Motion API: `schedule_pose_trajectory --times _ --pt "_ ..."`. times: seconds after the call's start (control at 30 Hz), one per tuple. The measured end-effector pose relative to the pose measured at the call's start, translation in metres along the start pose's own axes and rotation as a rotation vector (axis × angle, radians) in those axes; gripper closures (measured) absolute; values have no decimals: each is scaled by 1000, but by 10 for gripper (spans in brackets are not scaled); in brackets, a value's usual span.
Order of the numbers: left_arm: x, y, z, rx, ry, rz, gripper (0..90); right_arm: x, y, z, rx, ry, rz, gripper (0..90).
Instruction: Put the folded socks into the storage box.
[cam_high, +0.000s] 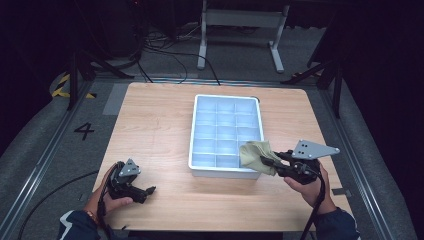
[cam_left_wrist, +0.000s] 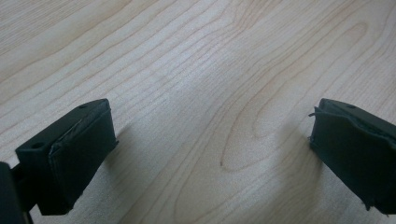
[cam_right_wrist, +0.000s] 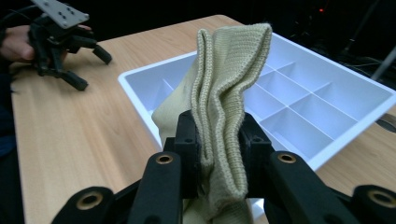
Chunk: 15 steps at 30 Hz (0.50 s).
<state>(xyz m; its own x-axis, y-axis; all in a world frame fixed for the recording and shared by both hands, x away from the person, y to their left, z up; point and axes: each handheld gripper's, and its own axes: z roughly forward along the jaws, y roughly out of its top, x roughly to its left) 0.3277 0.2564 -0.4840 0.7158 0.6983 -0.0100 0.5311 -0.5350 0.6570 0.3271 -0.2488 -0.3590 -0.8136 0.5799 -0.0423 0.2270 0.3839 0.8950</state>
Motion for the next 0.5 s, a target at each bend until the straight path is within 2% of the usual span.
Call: schedule_pose_trajectory --times 0.2,0.5 --pt "0 0 0 0 0 0 3 -10 -2 3 10 -41 14 739" --pt "0 0 0 1 0 -1 3 -24 -2 11 32 -75 17 738"
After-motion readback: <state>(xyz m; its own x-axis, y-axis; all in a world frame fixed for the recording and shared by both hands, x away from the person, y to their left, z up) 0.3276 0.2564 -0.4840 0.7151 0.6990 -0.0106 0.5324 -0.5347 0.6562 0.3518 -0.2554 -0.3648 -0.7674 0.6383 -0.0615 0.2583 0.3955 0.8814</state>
